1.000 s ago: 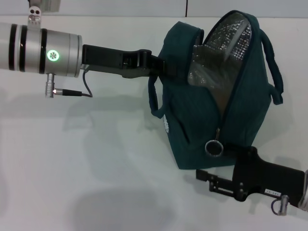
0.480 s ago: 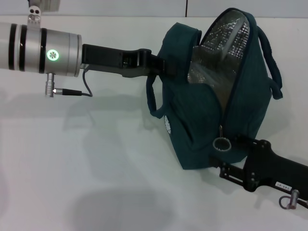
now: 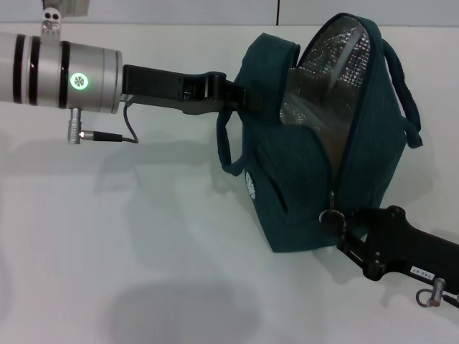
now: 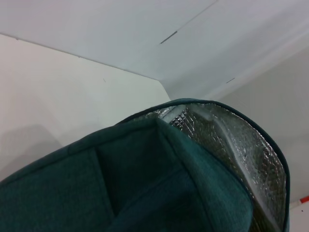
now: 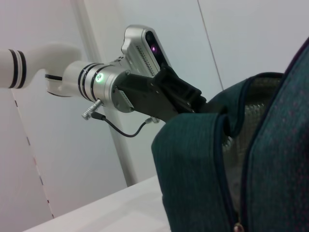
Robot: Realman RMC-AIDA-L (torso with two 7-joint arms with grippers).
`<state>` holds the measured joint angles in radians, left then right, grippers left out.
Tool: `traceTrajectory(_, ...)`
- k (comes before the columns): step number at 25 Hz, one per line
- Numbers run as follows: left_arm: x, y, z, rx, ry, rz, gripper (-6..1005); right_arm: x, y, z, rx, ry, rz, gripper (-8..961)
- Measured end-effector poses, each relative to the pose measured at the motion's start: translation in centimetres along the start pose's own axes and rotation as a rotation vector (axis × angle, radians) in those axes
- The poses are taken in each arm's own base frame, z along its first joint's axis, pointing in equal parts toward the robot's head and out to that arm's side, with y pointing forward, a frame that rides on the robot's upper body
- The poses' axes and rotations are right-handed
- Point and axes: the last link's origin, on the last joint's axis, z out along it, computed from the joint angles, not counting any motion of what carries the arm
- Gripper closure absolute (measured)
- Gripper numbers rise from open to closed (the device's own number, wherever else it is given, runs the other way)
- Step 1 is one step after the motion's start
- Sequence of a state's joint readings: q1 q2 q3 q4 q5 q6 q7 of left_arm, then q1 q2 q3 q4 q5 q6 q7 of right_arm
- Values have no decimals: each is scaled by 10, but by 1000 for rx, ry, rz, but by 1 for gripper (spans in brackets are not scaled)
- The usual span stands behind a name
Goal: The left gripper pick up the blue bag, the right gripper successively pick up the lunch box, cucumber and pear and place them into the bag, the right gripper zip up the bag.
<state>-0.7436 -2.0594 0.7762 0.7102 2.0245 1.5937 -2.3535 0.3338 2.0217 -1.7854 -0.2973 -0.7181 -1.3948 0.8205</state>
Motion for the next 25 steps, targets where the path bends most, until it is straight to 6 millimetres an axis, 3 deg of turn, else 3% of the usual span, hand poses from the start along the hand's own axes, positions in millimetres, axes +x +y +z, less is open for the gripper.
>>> traceTrajectory(6,0,0,0,0,0,0,958,1,-1,-1,7,6,2,937)
traceTrajectory(15,0,0,0,1,7,0,959,-3,4,-9,-12,-41,9,944)
traceTrajectory(25,0,-2,-1,3,15,27,959,-26,3,-28,17,-218,3,946)
